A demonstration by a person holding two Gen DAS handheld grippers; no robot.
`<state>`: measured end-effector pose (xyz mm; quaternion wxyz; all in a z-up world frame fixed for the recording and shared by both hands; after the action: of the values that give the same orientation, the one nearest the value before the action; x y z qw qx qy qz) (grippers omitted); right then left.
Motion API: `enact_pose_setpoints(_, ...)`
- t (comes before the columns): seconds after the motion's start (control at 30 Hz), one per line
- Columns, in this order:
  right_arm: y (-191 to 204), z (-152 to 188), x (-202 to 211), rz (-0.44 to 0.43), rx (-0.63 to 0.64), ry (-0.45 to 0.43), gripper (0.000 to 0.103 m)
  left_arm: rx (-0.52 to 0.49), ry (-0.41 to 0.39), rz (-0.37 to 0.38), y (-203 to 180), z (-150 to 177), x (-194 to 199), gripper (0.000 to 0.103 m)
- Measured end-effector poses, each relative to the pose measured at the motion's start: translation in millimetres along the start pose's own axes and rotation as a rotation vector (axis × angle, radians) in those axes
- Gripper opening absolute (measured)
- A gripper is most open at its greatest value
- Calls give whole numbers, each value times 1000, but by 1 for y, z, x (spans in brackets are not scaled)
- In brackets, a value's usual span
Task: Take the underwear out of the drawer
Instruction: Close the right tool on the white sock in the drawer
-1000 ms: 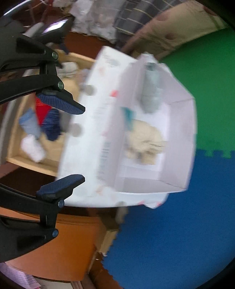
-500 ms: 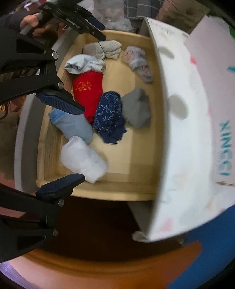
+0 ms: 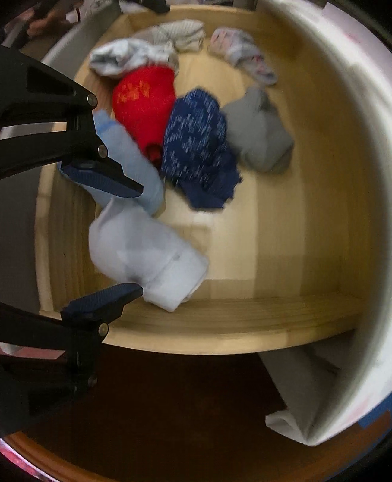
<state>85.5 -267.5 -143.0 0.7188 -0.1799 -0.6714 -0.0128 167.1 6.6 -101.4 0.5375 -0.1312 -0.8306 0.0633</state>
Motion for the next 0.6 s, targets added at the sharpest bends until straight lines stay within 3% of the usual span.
enact_pose_setpoints(0.47, 11, -21, -21, 85, 62, -28, 56, -1, 0, 8, -1, 0, 0, 65)
enact_pose_setpoints(0.6, 19, -25, -24, 116, 101, -52, 51, 12, 19, 57, -4, 1, -3, 65)
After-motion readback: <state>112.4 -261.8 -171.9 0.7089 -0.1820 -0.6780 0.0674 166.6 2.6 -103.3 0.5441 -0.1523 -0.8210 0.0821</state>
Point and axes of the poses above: each gripper's, at about its wrist camera, not at the fingertips, and x roughly against the way its jaws point, y to its left, z to its underside, the point moved 10 cm from there along -x, roughly the way its jaws point, and after that the axes turned 12 degrees about z, right-handed, at the moved point
